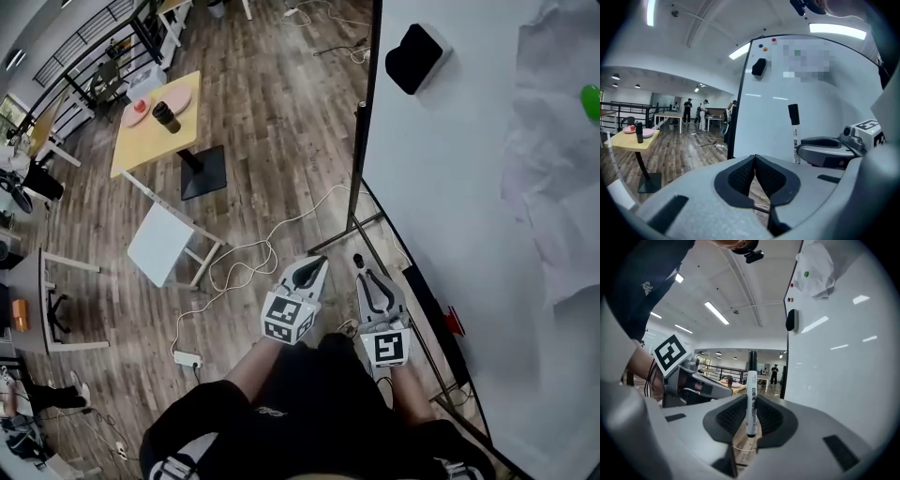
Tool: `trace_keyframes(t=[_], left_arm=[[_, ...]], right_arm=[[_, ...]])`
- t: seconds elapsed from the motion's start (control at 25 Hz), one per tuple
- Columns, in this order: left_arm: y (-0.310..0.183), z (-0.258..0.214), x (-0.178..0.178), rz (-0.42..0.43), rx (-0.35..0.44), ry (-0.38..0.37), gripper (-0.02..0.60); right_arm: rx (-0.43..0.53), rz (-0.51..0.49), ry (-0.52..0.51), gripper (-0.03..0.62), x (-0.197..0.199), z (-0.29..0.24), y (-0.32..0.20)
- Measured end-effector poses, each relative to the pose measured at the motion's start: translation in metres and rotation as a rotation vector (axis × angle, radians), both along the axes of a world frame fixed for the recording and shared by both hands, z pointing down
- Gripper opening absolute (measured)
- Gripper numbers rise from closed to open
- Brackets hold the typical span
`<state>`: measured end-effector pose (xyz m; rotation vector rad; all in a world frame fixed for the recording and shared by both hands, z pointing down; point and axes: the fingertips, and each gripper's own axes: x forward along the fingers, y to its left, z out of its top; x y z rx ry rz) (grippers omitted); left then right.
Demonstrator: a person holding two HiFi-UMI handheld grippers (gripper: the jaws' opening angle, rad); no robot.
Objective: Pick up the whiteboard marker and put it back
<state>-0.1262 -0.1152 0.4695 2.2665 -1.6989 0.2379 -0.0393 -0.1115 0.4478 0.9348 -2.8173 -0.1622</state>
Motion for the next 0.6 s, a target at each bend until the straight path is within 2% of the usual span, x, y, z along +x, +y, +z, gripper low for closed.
trace_keyframes(t=[0.12, 0.24, 0.4, 0.48, 0.6], left_arm=[[-0.019, 0.005, 0.005, 0.027, -0.025, 0.007, 0.008], [-0.038, 0.004, 0.008, 0.073, -0.026, 0.002, 0.008], [-0.057, 0.014, 0.013, 0.174, -0.034, -0.028, 0.007], [-0.068, 0.021, 0.012, 0.243, -0.031, -0.043, 0.008], [-0.085, 0.029, 0.005, 0.333, -0.043, 0.005, 0.007]], right_arm=[[-0.024, 0.039, -0.01, 0.057, 0.003, 0.002, -0.017], [-0.027, 0.081, 0.026, 0.057, 0.01, 0.005, -0.034], [-0.09, 0.179, 0.029, 0.057, 0.017, 0.022, -0.048], [-0.116, 0.24, 0.06, 0.056, 0.019, 0.034, -0.058], [-0.066, 0.345, 0.183, 0.056, 0.017, 0.043, -0.067]])
